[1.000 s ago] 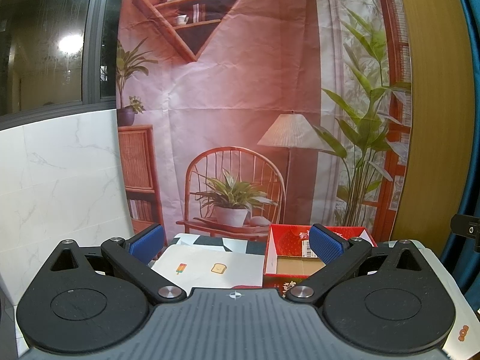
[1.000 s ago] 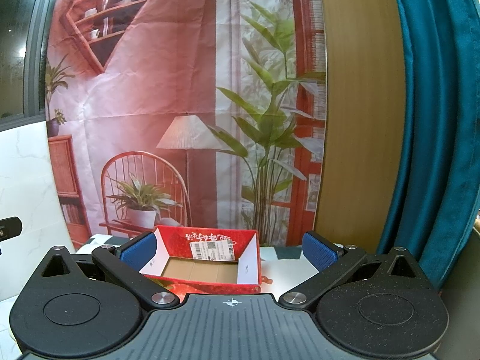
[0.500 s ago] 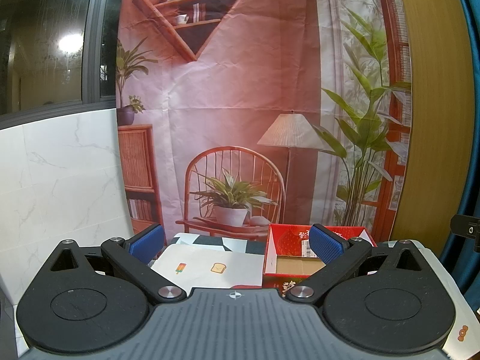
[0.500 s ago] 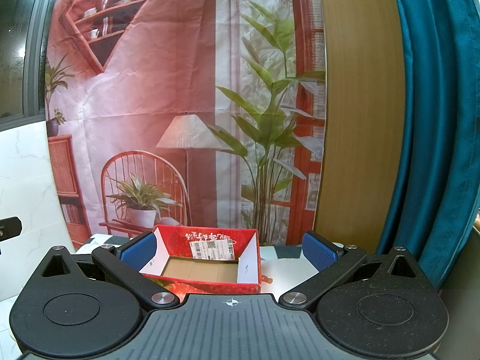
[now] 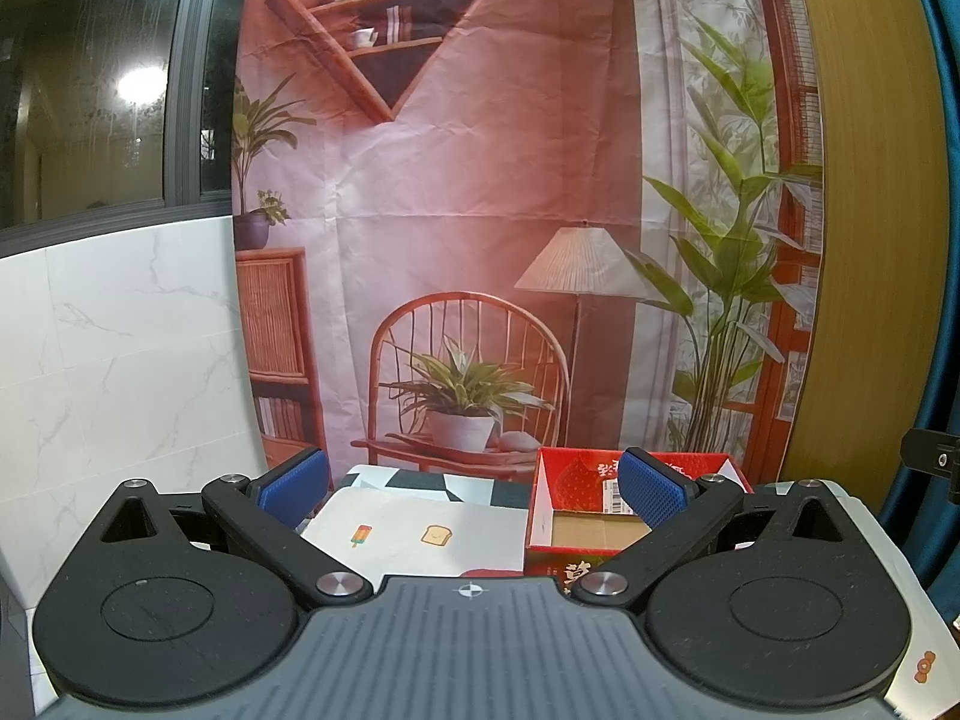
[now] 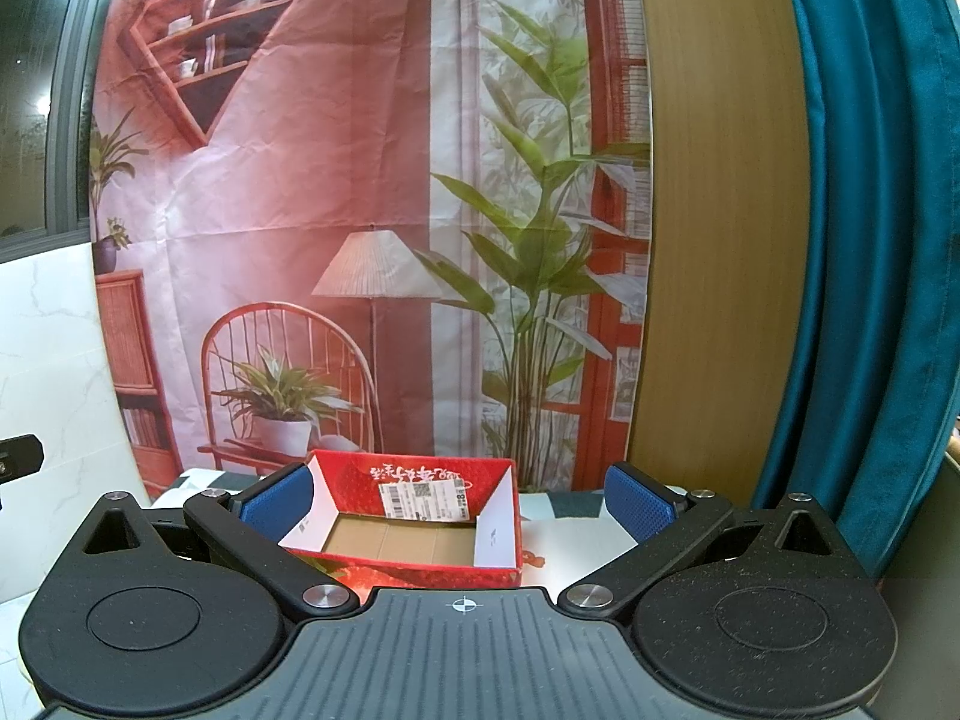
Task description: Organize soft objects
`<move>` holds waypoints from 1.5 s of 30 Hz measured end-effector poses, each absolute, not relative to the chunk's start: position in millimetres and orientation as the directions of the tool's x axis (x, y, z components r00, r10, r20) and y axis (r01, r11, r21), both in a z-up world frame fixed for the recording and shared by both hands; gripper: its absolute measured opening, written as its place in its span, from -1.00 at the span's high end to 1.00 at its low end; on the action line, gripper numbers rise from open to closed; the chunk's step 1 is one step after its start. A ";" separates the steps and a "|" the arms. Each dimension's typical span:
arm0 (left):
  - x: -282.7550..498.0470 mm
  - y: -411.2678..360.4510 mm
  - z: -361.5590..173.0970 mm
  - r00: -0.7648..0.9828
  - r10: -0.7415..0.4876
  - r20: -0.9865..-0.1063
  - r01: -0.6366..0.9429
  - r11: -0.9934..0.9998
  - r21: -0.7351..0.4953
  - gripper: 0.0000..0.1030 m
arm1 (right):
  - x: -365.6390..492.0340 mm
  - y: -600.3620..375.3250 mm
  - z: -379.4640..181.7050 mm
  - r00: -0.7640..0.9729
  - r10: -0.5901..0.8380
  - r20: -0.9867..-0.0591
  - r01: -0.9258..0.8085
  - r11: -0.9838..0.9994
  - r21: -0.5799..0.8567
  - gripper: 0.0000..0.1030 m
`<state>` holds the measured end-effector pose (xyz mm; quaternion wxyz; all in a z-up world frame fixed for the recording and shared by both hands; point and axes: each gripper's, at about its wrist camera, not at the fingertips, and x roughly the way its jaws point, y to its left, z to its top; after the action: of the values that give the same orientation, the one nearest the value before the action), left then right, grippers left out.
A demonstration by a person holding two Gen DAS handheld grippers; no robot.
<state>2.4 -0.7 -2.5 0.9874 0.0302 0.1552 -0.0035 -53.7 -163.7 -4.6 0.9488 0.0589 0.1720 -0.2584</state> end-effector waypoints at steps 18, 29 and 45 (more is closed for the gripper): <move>11.7 0.2 -16.9 0.943 -0.002 -0.332 0.020 0.998 0.053 -1.00 | -57.9 -167.7 -14.6 0.855 -0.404 -0.326 0.457 0.884 0.103 -0.99; 59.1 16.7 -100.3 0.888 -0.035 -0.459 0.042 0.999 0.004 -1.00 | -32.9 -178.1 -94.7 0.871 -0.367 -0.328 0.429 0.893 0.139 -0.99; 79.3 13.9 -181.0 0.844 -0.120 -0.522 0.111 0.993 -0.047 -0.95 | -24.3 -194.0 -194.7 0.819 -0.354 -0.453 0.451 0.884 0.125 -0.99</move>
<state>79.3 13.9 -181.0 0.9603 -0.0074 0.2724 -0.0601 -24.3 -194.0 -194.7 0.9467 0.1138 0.2136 -0.2124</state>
